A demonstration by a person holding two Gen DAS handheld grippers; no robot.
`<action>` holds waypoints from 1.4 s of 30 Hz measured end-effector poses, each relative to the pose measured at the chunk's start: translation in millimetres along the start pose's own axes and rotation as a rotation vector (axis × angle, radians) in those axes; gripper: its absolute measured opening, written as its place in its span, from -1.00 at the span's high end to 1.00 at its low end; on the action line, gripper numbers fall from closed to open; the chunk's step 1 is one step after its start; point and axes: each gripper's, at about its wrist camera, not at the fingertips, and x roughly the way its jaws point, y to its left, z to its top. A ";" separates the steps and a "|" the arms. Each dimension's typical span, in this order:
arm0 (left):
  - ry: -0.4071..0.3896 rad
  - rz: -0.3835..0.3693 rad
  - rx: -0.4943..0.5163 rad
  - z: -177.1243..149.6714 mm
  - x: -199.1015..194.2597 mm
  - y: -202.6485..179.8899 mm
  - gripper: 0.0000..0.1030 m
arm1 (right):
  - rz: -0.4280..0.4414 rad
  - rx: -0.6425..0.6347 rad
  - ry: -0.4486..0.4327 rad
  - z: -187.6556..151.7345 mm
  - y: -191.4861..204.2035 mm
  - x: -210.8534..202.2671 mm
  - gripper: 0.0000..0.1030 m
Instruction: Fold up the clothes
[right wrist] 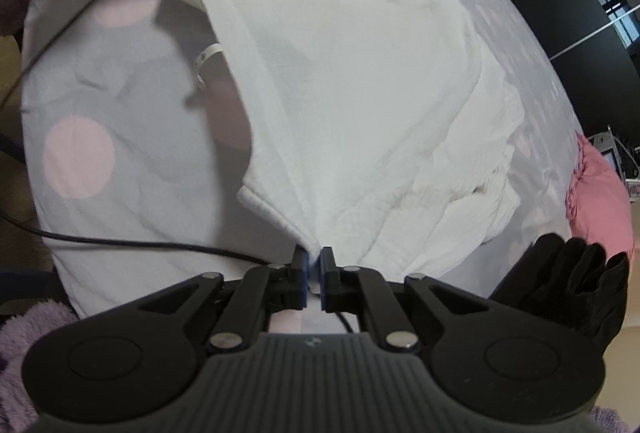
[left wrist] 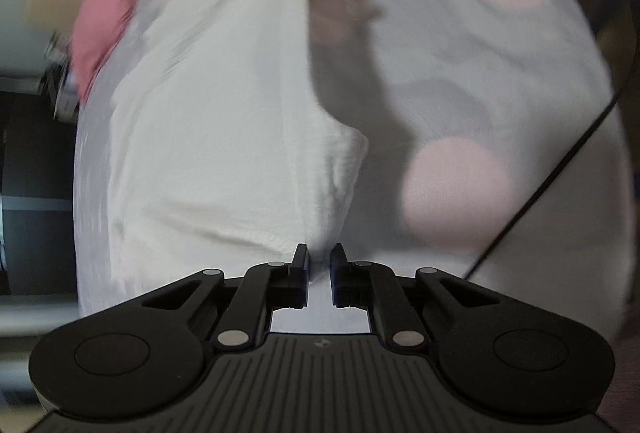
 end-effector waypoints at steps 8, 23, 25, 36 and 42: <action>-0.001 -0.033 -0.180 -14.6 -80.4 7.2 0.85 | 0.023 -0.080 -0.018 12.5 21.4 -44.4 0.88; 0.024 -0.106 -0.259 -15.7 -130.8 -52.1 0.81 | 0.097 -0.180 0.032 9.1 78.4 -82.0 0.86; 0.006 -0.100 -0.312 -15.6 -138.5 -46.5 0.79 | 0.088 -0.170 0.036 10.8 75.7 -88.3 0.79; -0.255 -0.087 -0.636 -21.0 -279.0 33.1 0.59 | 0.065 0.020 -0.189 37.4 24.0 -203.9 0.17; -0.394 -0.014 -0.802 -21.7 -398.9 85.5 0.55 | 0.004 0.132 -0.345 65.9 -3.8 -241.0 -0.12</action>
